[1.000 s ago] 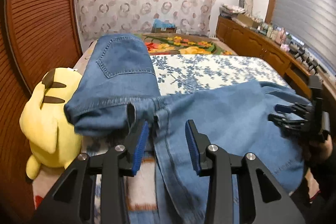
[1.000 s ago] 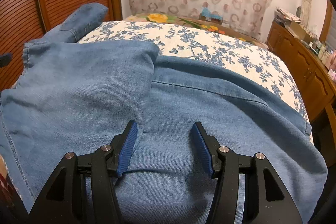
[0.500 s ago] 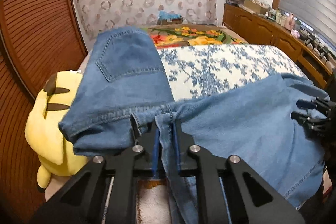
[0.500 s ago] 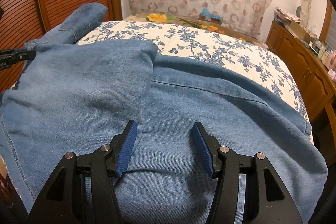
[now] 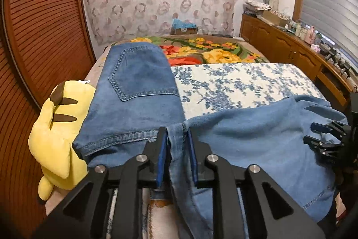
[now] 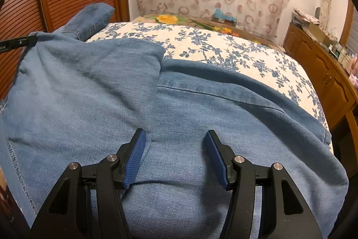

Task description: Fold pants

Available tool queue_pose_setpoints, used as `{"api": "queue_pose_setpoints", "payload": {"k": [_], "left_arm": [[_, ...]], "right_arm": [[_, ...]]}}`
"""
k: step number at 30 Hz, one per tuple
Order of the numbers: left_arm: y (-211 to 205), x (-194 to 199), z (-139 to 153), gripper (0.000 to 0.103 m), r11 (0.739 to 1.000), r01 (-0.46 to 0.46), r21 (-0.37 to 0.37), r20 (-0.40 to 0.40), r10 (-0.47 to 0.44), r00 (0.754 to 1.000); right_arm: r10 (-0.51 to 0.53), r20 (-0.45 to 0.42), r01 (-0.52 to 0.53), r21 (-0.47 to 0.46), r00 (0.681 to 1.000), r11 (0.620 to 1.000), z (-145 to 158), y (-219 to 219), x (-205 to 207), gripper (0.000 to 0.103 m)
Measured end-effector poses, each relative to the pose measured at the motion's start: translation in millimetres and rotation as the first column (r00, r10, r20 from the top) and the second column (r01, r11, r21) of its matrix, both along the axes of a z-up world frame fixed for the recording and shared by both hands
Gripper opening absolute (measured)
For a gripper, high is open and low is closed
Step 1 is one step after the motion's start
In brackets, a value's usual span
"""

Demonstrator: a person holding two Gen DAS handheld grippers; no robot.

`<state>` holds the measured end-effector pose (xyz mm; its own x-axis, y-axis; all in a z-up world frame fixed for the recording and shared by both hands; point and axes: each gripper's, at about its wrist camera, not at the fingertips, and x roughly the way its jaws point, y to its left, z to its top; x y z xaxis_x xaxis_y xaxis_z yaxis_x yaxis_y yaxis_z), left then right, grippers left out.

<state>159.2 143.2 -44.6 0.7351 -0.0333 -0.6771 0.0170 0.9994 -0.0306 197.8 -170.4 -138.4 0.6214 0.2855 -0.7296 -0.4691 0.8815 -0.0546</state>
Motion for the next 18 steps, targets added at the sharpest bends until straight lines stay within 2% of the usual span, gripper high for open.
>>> {"api": "queue_pose_setpoints", "payload": {"k": [3, 5, 6, 7, 13, 18], "left_arm": [[-9, -12, 7, 0.040, 1.000, 0.029, -0.004, 0.034, -0.029, 0.999], [-16, -19, 11, 0.043, 0.999, 0.052, -0.005, 0.046, -0.052, 0.998], [-20, -23, 12, 0.053, 0.998, 0.066, -0.009, 0.050, -0.065, 0.997], [-25, -28, 14, 0.058, 0.996, 0.081, -0.021, 0.060, -0.080, 0.995], [-59, -42, 6, 0.059, 0.985, 0.162, -0.060, 0.048, -0.160, 0.986], [-85, -55, -6, 0.059, 0.978, 0.189, -0.083, 0.031, -0.187, 0.982]], "right_arm": [[0.000, 0.000, 0.000, 0.001, 1.000, 1.000, 0, 0, 0, 0.057], [0.000, 0.000, 0.000, 0.001, 1.000, 1.000, -1, 0, 0, 0.057], [0.000, 0.000, 0.000, 0.000, 1.000, 1.000, 0, 0, 0, 0.057], [0.000, -0.001, 0.000, 0.000, 1.000, 1.000, 0, 0, 0, 0.057], [0.000, 0.000, 0.000, 0.000, 1.000, 1.000, -1, 0, 0, 0.057], [-0.001, -0.001, 0.001, 0.001, 1.000, 1.000, 0, 0, 0, 0.058]]}}
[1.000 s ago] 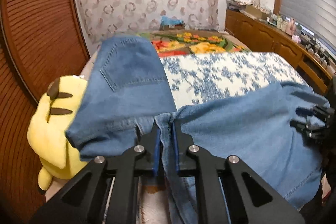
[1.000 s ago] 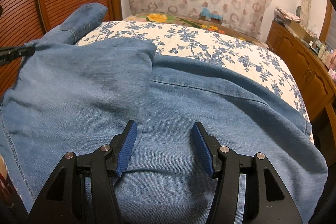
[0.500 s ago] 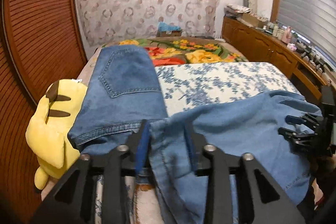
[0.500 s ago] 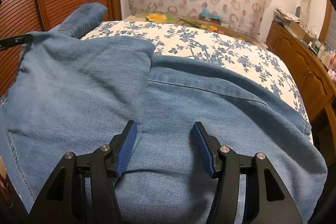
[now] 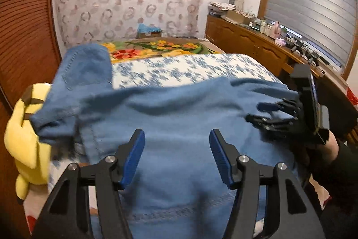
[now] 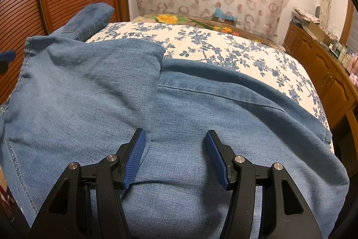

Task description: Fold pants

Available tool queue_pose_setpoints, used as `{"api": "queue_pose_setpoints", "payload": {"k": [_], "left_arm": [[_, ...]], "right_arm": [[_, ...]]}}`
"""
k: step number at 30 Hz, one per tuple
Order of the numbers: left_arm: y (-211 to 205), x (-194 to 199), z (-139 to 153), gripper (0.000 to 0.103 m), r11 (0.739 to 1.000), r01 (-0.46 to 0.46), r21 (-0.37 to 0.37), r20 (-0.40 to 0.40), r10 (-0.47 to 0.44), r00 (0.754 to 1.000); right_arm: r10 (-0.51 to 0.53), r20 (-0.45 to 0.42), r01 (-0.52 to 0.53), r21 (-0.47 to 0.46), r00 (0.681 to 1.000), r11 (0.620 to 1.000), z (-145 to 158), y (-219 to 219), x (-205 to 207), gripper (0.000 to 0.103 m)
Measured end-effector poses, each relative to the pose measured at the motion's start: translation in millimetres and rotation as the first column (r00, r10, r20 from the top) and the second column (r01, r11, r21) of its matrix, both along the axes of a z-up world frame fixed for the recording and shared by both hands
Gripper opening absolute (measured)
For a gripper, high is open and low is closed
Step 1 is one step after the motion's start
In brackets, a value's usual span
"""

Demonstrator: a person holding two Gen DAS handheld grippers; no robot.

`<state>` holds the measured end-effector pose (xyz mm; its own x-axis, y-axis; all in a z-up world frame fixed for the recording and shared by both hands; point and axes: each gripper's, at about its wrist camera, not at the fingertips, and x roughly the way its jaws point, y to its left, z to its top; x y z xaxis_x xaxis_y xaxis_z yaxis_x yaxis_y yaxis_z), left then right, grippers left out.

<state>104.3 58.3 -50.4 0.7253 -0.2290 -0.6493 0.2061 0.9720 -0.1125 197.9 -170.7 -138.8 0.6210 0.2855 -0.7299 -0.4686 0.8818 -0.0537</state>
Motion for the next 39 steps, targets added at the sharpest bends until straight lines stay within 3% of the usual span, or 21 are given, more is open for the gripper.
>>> {"api": "queue_pose_setpoints", "payload": {"k": [15, 39], "left_arm": [[-36, -16, -28, 0.059, 1.000, 0.013, -0.007, -0.048, -0.014, 0.999], [-61, -29, -41, 0.059, 1.000, 0.027, 0.009, -0.050, -0.026, 0.998]], "right_arm": [[0.000, -0.001, 0.000, 0.001, 1.000, 1.000, 0, 0, 0, 0.058], [-0.008, -0.011, 0.008, 0.011, 1.000, 1.000, 3, -3, -4, 0.062]]}}
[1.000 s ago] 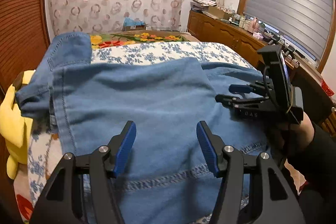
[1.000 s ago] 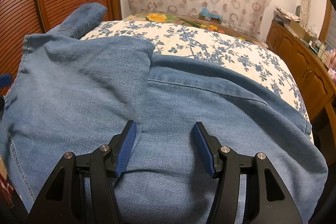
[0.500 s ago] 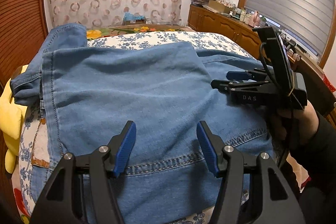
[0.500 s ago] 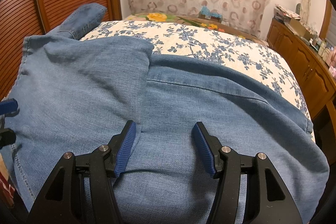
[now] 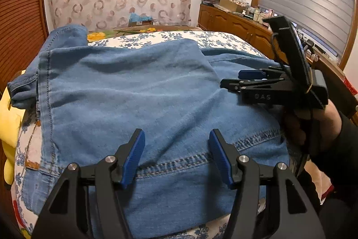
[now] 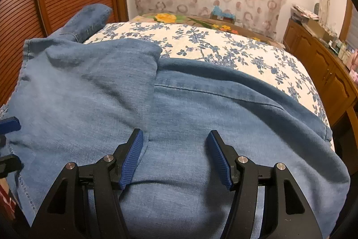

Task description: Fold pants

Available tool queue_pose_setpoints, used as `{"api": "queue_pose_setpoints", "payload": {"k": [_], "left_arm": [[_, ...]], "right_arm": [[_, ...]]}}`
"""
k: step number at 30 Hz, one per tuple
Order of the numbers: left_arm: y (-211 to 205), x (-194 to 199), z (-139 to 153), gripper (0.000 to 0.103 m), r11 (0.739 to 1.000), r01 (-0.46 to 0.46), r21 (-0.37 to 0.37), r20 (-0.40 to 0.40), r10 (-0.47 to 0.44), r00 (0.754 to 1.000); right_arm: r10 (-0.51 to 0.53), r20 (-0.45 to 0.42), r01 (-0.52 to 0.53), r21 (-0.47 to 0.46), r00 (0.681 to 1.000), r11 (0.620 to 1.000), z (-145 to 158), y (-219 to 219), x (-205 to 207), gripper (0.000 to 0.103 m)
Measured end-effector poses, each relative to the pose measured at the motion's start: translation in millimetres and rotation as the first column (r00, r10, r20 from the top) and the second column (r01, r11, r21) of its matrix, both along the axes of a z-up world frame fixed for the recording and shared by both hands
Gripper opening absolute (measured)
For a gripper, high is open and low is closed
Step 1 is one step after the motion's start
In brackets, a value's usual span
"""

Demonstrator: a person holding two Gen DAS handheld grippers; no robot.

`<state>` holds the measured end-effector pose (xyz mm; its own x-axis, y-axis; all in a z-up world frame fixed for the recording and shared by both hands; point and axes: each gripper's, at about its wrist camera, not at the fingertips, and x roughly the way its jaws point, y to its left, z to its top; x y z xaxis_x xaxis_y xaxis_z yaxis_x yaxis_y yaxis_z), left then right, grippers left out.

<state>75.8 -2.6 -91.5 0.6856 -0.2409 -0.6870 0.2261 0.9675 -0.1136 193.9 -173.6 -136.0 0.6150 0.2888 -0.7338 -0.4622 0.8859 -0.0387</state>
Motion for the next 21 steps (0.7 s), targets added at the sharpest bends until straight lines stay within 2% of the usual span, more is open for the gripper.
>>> {"api": "queue_pose_setpoints", "payload": {"k": [6, 11, 17, 21], "left_arm": [[-3, -2, -2, 0.059, 1.000, -0.007, -0.003, 0.001, 0.007, 1.000], [-1, -2, -6, 0.059, 1.000, -0.013, -0.012, 0.000, 0.013, 1.000], [-1, 2, -10, 0.059, 0.999, -0.021, -0.024, -0.004, 0.021, 1.000], [-2, 4, -12, 0.060, 0.999, -0.028, -0.020, -0.002, 0.028, 1.000]], "right_arm": [[-0.025, -0.025, 0.027, 0.060, 0.999, 0.998, 9, -30, -15, 0.062], [-0.079, -0.001, 0.079, 0.091, 0.997, 0.993, 26, -72, -40, 0.062], [-0.171, 0.042, 0.167, 0.090, 0.984, 0.982, 45, -129, -64, 0.062], [-0.249, 0.049, 0.245, 0.077, 0.967, 0.967, 46, -169, -77, 0.062]]}}
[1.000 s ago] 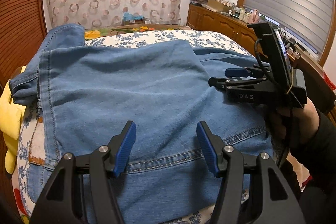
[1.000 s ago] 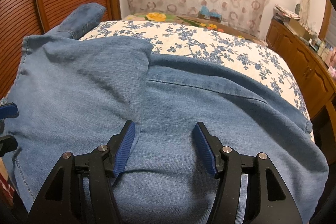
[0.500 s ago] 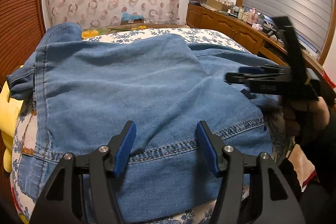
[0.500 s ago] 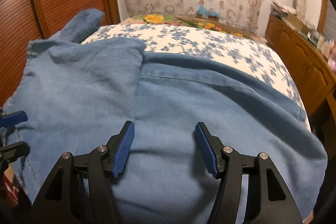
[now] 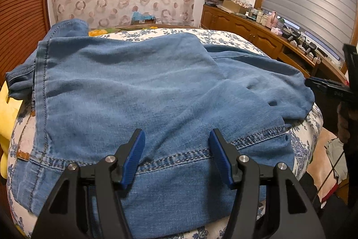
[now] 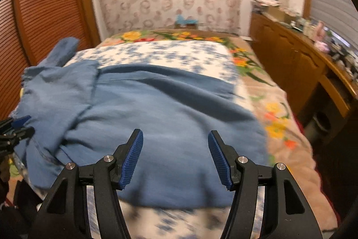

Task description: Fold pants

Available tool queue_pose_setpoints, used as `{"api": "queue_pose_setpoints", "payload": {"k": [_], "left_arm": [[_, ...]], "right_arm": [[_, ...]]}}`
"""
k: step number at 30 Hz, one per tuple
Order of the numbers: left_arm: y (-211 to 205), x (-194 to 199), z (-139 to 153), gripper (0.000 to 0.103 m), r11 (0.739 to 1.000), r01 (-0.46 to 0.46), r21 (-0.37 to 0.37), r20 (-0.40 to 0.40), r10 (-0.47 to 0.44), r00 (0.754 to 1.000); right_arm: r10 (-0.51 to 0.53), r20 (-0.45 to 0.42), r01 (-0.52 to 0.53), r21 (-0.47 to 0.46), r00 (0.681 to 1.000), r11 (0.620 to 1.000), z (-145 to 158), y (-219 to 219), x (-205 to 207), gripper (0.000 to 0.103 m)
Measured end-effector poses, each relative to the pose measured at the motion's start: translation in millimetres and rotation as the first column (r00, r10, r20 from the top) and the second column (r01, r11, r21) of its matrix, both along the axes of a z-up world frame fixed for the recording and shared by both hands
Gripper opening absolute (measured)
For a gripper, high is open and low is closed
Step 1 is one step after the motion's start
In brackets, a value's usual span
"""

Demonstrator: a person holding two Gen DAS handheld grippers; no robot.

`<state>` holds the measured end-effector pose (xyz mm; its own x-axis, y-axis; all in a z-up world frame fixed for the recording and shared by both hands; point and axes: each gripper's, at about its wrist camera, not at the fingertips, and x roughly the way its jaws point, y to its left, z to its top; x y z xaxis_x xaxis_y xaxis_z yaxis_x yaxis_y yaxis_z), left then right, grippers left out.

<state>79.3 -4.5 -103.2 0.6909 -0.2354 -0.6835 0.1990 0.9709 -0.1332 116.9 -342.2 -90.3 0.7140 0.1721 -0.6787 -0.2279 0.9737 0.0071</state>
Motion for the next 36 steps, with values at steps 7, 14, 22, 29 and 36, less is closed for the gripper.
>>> {"api": "queue_pose_setpoints", "payload": {"k": [7, 14, 22, 29, 36], "left_arm": [[-5, 3, -6, 0.060, 1.000, -0.016, 0.007, 0.007, 0.016, 1.000], [-5, 4, -10, 0.060, 1.000, -0.023, 0.006, 0.024, 0.023, 0.999], [-5, 4, -13, 0.061, 1.000, -0.028, 0.005, 0.038, 0.028, 0.999], [-6, 2, -14, 0.061, 0.999, -0.032, 0.005, 0.048, 0.032, 0.998], [-7, 0, -10, 0.061, 0.999, -0.031, 0.012, 0.040, 0.031, 0.999]], "right_arm": [[-0.105, -0.024, 0.105, 0.005, 0.994, 0.994, -11, -48, -12, 0.062], [-0.126, -0.057, 0.127, 0.020, 0.990, 0.992, -20, -62, -16, 0.062], [-0.108, -0.080, 0.110, 0.014, 0.991, 0.994, -33, -55, -7, 0.062], [-0.119, -0.088, 0.117, -0.029, 0.989, 0.993, -39, -47, 5, 0.062], [-0.058, -0.079, 0.059, 0.011, 0.995, 0.998, -38, -42, 3, 0.013]]}}
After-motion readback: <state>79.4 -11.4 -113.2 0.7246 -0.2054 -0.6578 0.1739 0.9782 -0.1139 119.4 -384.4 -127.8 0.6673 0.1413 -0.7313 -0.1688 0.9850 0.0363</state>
